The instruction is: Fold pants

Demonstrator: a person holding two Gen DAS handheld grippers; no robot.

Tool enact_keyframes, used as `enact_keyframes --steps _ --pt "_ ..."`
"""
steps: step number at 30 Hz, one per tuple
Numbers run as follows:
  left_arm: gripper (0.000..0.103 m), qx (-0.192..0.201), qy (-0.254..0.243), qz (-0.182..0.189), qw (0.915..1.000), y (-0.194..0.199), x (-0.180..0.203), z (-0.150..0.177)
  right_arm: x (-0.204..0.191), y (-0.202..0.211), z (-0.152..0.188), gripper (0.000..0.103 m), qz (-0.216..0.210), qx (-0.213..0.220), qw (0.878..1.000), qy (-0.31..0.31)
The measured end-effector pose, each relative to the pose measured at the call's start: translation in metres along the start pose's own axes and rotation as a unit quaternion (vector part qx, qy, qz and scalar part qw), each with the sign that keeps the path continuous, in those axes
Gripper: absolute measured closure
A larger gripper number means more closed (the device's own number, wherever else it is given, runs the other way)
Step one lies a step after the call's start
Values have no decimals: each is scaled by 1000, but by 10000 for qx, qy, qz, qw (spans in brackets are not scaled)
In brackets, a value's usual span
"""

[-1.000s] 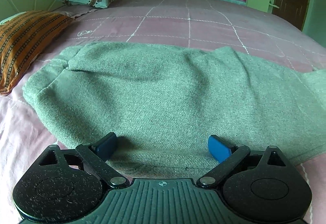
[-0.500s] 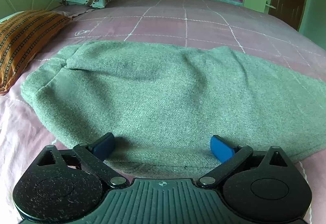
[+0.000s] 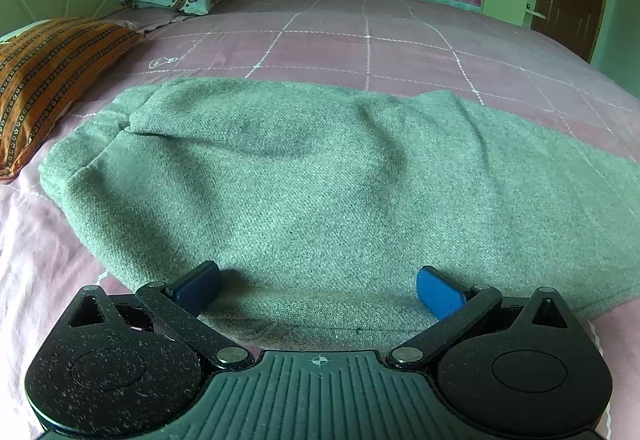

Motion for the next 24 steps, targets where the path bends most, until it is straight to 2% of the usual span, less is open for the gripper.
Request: enact_keyframes --steps 2,3,4,6,8,10,14,16,19,21,24 --pt "0 23 -23 -9 10000 0 0 1 35 30 -6 103 35 618 9919 -1107" --pt "0 26 -25 -11 10000 0 0 1 54 42 -3 103 68 802 9828 -1664" --pt "0 27 -22 -12 10000 0 1 1 76 50 7 103 120 941 9684 -2304" --pt "0 18 -32 -12 10000 0 0 1 112 55 35 103 170 940 9427 -3195" --pt "0 -7 -36 -2 10000 0 0 1 134 45 64 103 152 671 9203 -3852" --pt "0 -29 -47 6 10000 0 1 0 143 38 82 103 81 493 9088 -4143" --pt "0 -99 -88 51 9999 -1 0 -2 149 41 91 103 -167 564 8946 -4429" --pt "0 -95 -94 43 9999 -1 1 -2 154 41 97 97 -194 515 8841 -4640" --pt "0 -81 -85 23 9999 0 2 -1 162 65 106 96 -135 987 8671 -4881" --pt "0 -66 -98 9 9999 -1 2 -1 167 72 116 96 -109 941 8594 -5025" --pt "0 -71 -86 20 9999 -1 2 -1 175 63 122 96 -143 885 8549 -5110"
Point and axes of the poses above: each gripper's, at about its wrist camera, not at the fingertips, and y roughly against the way its jaws point, x to its right, z to its underside, the point moved 6 cm from there along -y, roughly the way its jaws point, and after that the axes turned 12 degrees about -z, right-handed, at the moved point
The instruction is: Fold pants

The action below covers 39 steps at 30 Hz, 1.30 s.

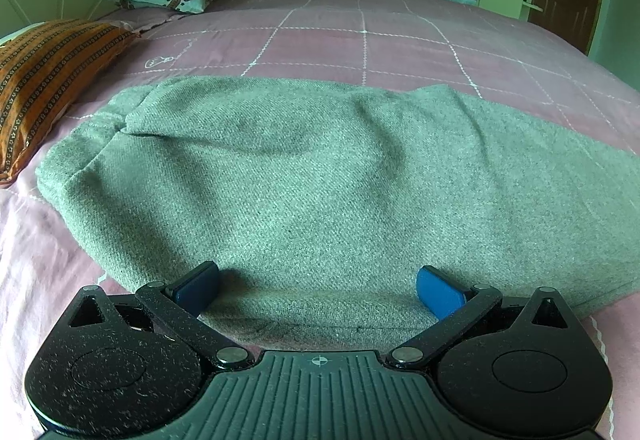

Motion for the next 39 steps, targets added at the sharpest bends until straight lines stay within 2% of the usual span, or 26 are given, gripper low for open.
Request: enact_keyframes --steps 5,7,10,11,12,13,14,15,16,19,21,25,29,31,32,35,37,39 --pt "0 -7 -13 65 10000 1 -2 1 7 -22 -4 102 -8 -280 9996 47" --pt "0 -6 -30 65 10000 1 -2 1 0 -19 -7 103 19 -295 9989 358" --pt "0 1 -55 73 10000 1 -2 1 -32 15 -18 103 -332 259 9920 1186" --pt "0 6 -53 68 10000 1 -1 1 -39 24 -20 103 -284 427 9883 1440" --pt "0 20 -57 76 10000 1 -1 2 -36 33 -25 103 -54 721 9848 1581" --pt "0 27 -66 75 9999 1 -1 2 -23 37 -33 103 189 897 9852 1445" --pt "0 29 -73 67 9999 1 -1 2 1 36 -44 103 483 866 9897 1034" --pt "0 30 -85 61 9999 1 0 2 16 35 -49 103 558 719 9926 801" --pt "0 29 -80 62 9999 2 0 2 21 37 -51 103 422 564 9952 684" --pt "0 62 -57 45 10000 3 1 3 3 44 -37 103 -206 103 9959 874" --pt "0 94 -44 -5 9999 3 2 5 -4 38 -23 96 -571 -144 9959 679" --pt "0 32 -22 -15 10000 5 3 4 -6 7 -3 94 -766 -366 9963 150" --pt "0 31 -21 -1 10000 5 2 4 -3 -8 11 97 -473 -564 9973 -40" --pt "0 43 -26 -4 10000 5 1 3 -8 -6 11 103 -494 -526 9973 100" --pt "0 47 -25 3 10000 5 1 3 -13 -1 10 103 -456 -513 9972 294" --pt "0 49 -36 43 10000 4 0 3 -24 20 7 103 -698 -281 9961 457" --pt "0 52 -45 58 10000 4 0 3 -17 21 10 103 -475 -384 9967 527" --pt "0 42 -59 64 10000 5 0 2 -4 16 12 103 -292 -456 9981 300"
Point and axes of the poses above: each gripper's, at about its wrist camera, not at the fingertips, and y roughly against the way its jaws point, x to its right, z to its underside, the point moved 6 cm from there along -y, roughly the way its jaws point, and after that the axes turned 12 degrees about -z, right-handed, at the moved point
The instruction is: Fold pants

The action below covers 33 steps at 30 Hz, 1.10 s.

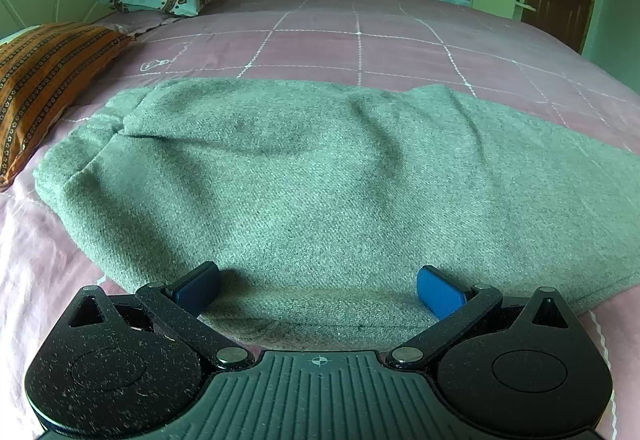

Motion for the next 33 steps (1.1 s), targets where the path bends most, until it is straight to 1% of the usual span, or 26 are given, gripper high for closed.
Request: enact_keyframes --steps 1,2,3,4,5,7,9,10,12,14,15,16,17,18,19,20,21,22,23,24,26,27,28,29,31,33 --pt "0 5 3 -9 10000 2 -1 -1 1 3 1 99 -105 24 9999 -134" --pt "0 37 35 -22 10000 5 -3 -2 -1 8 2 89 -159 45 9997 -177" --pt "0 95 102 -85 9999 8 -7 -1 -2 11 2 84 -202 69 9996 -183" --pt "0 94 129 -135 9998 8 -9 1 -2 15 3 73 -213 117 9995 -209" --pt "0 86 134 -116 9998 6 -10 4 1 17 4 70 -222 157 9993 -256" --pt "0 98 117 -119 9998 3 -8 7 8 14 5 71 -230 126 9992 -302" --pt "0 60 244 -210 9995 9 -5 -2 11 7 2 72 -224 141 9994 -235" --pt "0 168 421 6 9990 17 1 -7 11 3 1 75 -164 140 9997 -145" --pt "0 269 666 365 9967 29 16 -14 3 -8 -2 97 25 43 10000 63" --pt "0 365 693 343 9963 35 36 -14 -20 -2 -7 99 -398 264 9974 530" --pt "0 405 630 378 9965 34 49 -10 -26 1 -8 99 -355 359 9963 692" --pt "0 226 477 330 9981 24 60 -2 -23 -1 -8 100 -188 347 9962 779" --pt "0 40 177 84 9998 12 73 6 -10 -10 -7 100 187 153 9972 710" --pt "0 178 -4 -158 9997 12 80 8 6 -16 -5 101 316 6 9986 429" --pt "0 71 110 -301 9995 14 81 5 14 -14 -6 101 170 36 9997 176" --pt "0 25 258 -365 9990 21 82 0 13 -11 -7 99 93 40 9998 164" --pt "0 195 419 -215 9987 34 87 -7 7 -6 -7 97 31 25 9997 236" --pt "0 382 451 37 9982 47 98 -12 3 -2 -6 90 -39 20 9996 294" --pt "0 473 340 228 9980 57 116 -15 0 5 -7 85 -92 118 9994 326" --pt "0 517 229 395 9976 65 139 -18 -1 11 -9 83 -180 196 9992 293" --pt "0 456 295 793 9954 74 181 -20 2 17 -10 80 -367 231 9990 67" --pt "0 400 337 934 9942 77 200 -20 3 18 -9 78 -384 234 9990 25" --pt "0 380 336 1001 9937 81 219 -18 4 20 -8 76 -359 240 9991 -9" --pt "0 393 291 1051 9933 85 242 -17 6 22 -7 76 -364 255 9990 -50" --pt "0 287 180 1124 9931 89 277 -13 8 22 -7 76 -406 291 9986 -147" --pt "0 154 24 1170 9930 90 302 -8 9 22 -8 76 -420 318 9984 -203"
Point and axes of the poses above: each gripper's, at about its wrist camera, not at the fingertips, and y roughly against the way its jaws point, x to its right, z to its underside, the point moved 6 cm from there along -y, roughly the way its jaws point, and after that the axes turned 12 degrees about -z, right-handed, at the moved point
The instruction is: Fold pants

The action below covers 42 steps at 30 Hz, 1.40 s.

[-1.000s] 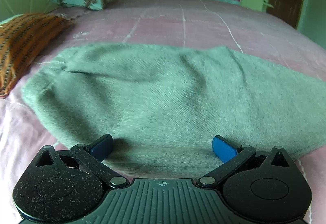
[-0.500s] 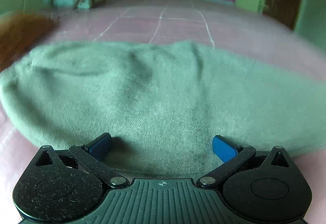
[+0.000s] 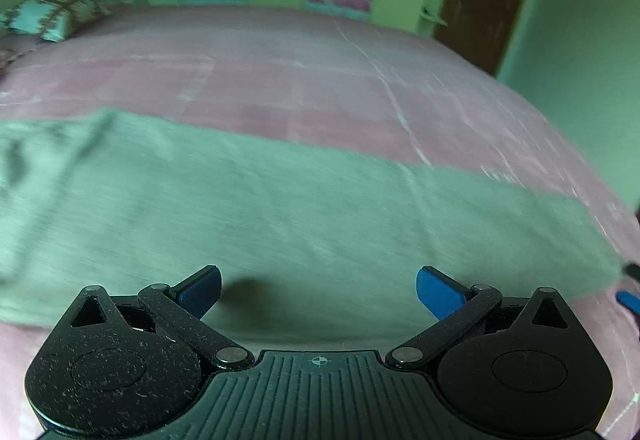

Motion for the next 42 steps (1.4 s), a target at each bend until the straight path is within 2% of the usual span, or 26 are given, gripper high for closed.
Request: enact_keyframes --steps 2,4,13,14,16,17,19,21,23,26,29,32,36,39,42 --pt "0 -205 -286 -213 9992 -10 22 12 2 0 2 76 -4 12 10000 -12" --pt "0 -126 -459 -401 9981 -12 32 16 4 -4 0 76 -20 -17 10000 -24" --pt "0 -115 -512 -493 9974 -17 33 16 7 -23 -1 79 95 -72 9999 16" --pt "0 -100 -530 -528 9971 -15 34 17 7 -26 0 82 153 -80 9998 85" --pt "0 -56 -635 -649 9959 -15 39 19 8 -35 2 96 499 -237 9979 347" --pt "0 -40 -658 -675 9955 -16 40 20 8 -39 3 97 555 -280 9972 411" --pt "0 -40 -573 -626 9964 -15 37 19 5 -40 1 96 585 -322 9969 411" --pt "0 -34 -475 -413 9980 -9 27 14 -4 -40 0 96 622 -349 9959 548" --pt "0 123 -256 -444 9986 4 -4 7 -16 -39 0 96 595 -375 9947 749" --pt "0 353 -125 -737 9966 16 -77 -2 -51 -41 3 97 322 -398 9927 1089" --pt "0 429 -39 -1382 9895 25 -177 -6 -96 -56 18 97 130 -521 9873 1497" --pt "0 380 144 -1892 9811 34 -274 -5 -148 -81 53 97 -114 -716 9778 1966" --pt "0 450 611 -1988 9771 47 -348 5 -217 -115 122 97 -558 -1077 9584 2583" --pt "0 567 982 -1845 9763 51 -377 20 -263 -140 188 97 -924 -1487 9410 2895" --pt "0 594 1163 -1741 9760 49 -389 39 -288 -166 270 95 -1034 -2089 9128 3353"
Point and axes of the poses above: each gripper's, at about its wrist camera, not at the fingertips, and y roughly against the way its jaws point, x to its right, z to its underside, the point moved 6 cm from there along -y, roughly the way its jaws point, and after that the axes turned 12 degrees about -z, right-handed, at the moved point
